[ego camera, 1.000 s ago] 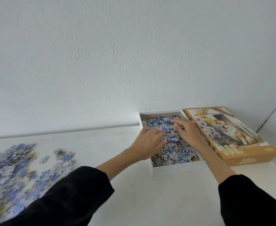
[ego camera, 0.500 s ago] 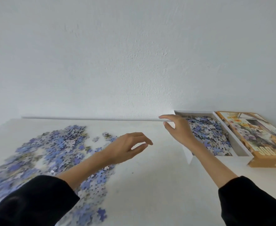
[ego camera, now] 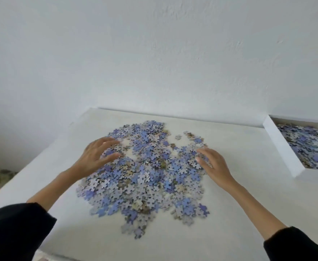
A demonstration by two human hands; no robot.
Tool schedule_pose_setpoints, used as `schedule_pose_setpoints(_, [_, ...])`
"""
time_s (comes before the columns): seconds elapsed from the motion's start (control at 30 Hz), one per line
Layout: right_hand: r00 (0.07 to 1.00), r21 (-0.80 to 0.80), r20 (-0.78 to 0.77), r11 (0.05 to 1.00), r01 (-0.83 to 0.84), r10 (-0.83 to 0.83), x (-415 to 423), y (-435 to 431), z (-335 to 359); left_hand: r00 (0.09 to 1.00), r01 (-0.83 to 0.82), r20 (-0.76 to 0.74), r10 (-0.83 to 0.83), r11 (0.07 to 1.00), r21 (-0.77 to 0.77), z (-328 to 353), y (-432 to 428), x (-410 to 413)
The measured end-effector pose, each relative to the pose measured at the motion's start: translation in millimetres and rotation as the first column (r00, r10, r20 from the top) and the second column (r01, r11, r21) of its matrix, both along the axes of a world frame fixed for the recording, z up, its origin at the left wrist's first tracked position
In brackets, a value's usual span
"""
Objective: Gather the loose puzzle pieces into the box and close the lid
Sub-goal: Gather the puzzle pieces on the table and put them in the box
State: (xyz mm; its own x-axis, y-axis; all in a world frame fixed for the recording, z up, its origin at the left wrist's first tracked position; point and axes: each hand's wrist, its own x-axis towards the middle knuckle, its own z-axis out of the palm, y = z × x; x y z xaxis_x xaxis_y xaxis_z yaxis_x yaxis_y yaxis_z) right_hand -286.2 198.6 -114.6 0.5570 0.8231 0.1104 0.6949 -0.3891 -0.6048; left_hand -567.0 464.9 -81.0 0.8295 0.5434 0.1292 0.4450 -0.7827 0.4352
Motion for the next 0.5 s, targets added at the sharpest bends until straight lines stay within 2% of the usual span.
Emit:
schedule_pose_setpoints(0.07, [0.999, 0.015, -0.009, 0.999, 0.036, -0.036, -13.8, 8.0, -3.1, 0.995, -0.09, -0.054, 0.086, 0.993, -0.073, -8.8, 15.8, -22.5])
schedule_pose_setpoints(0.13, [0.997, 0.043, -0.02, 0.996, 0.076, -0.076, -27.8, 17.1, -4.4, 0.992, -0.114, -0.075, 0.105, 0.985, -0.13, -17.4, 19.5, -30.4])
schedule_pose_setpoints(0.27, [0.993, 0.008, -0.009, 0.993, 0.119, -0.119, -52.9, 36.0, -2.5, 0.999, 0.002, -0.05, -0.004, 0.998, -0.056, -29.6, 2.6, -17.1])
schedule_pose_setpoints(0.4, [0.989, -0.178, 0.003, 0.973, 0.147, -0.149, -65.4, 44.8, 10.4, 0.991, 0.131, -0.011, -0.132, 0.987, -0.097, -29.3, -6.7, -1.5])
schedule_pose_setpoints(0.5, [0.99, -0.236, 0.068, 0.962, 0.135, -0.122, -77.6, 51.3, 19.8, 0.975, 0.212, -0.069, -0.211, 0.977, 0.014, -26.0, -6.9, 3.1])
